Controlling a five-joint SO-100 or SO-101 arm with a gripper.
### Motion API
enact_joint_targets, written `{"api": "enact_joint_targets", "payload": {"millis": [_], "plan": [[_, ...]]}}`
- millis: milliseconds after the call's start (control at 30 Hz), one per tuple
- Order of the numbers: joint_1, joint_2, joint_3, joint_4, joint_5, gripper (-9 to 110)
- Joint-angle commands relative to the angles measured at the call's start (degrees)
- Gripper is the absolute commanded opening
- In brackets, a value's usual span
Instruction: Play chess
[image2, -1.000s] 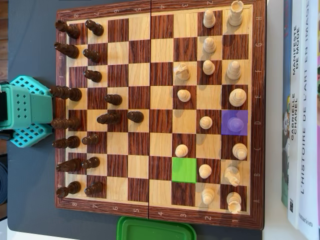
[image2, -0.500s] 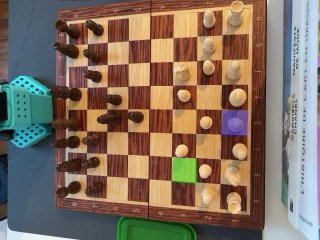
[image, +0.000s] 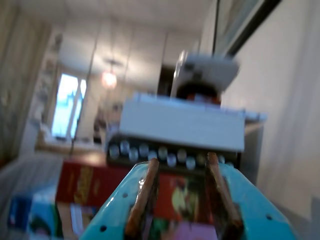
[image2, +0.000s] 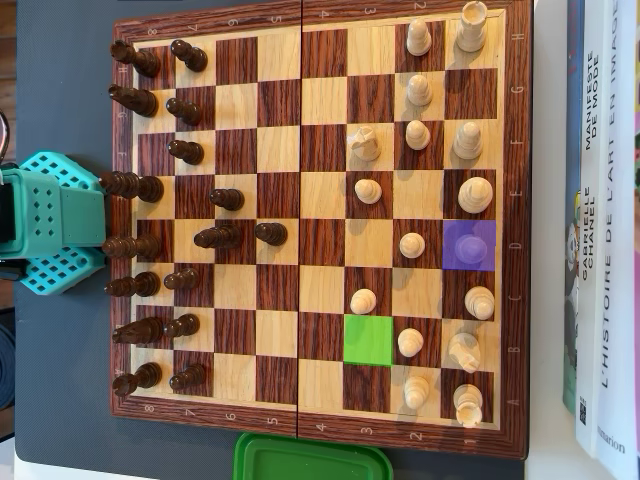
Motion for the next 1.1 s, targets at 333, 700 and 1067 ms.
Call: {"api": "enact_joint_targets", "payload": {"millis": [333,700,1067], "plan": [[-0.2,0.4,-1.8,18.3,-4.4,15],[0.5,-0.2,-22.3,52.3,-7.6,15],[3.3,-13.0,-41.7,79.7,-7.5,15]]}}
